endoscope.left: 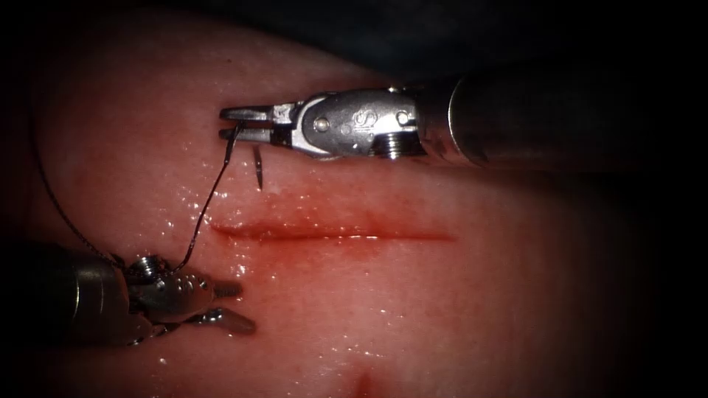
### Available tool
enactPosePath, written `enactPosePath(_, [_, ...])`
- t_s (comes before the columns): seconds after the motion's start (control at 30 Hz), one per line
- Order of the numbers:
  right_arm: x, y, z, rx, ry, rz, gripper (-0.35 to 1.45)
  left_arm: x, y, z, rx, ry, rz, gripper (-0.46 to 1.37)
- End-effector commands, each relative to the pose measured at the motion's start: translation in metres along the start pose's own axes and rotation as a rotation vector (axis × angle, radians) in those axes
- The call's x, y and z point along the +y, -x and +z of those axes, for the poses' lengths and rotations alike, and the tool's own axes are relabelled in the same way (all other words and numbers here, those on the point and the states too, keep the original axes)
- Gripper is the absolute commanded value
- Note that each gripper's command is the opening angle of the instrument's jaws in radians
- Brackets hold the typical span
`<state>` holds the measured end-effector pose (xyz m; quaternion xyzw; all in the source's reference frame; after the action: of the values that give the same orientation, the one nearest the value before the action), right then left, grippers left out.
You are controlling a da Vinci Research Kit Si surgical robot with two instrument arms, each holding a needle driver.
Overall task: Wound Closure
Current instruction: Push the needle through the top of the incision, while apposing it with the left tool
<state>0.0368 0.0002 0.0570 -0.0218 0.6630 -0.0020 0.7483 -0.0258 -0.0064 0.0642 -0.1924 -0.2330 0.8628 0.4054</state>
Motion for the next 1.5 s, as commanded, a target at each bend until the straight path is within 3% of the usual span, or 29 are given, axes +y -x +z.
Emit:
enactPosePath(0.03, [0.0000,0.0001,0.0000,-0.001,0.005,-0.015,-0.35,0.0000,0.0000,0.0000,0.000,0.005,0.000,0.23])
enactPosePath(0.5, [-0.0020,0.0017,0.0000,0.007,-0.006,-0.119,-0.35,0.0000,0.0000,-0.0001,-0.001,0.005,0.000,0.23])
enactPosePath(0.7, [-0.0036,0.0028,-0.0002,-0.044,0.010,-0.141,-0.35,0.0000,0.0001,-0.0001,-0.001,0.005,0.000,0.23])
enactPosePath(1.03, [-0.0079,0.0060,-0.0012,-0.194,-0.014,-0.011,-0.35,0.0001,0.0001,-0.0003,-0.002,0.007,0.000,0.28])
enactPosePath(1.2, [-0.0112,0.0083,-0.0013,-0.263,-0.077,0.047,-0.35,0.0001,0.0000,-0.0004,0.000,0.004,0.000,0.30])
enactPosePath(1.5, [-0.0147,0.0103,-0.0015,-0.342,-0.165,0.104,-0.35,-0.0001,0.0000,-0.0007,0.005,-0.003,0.007,0.30])
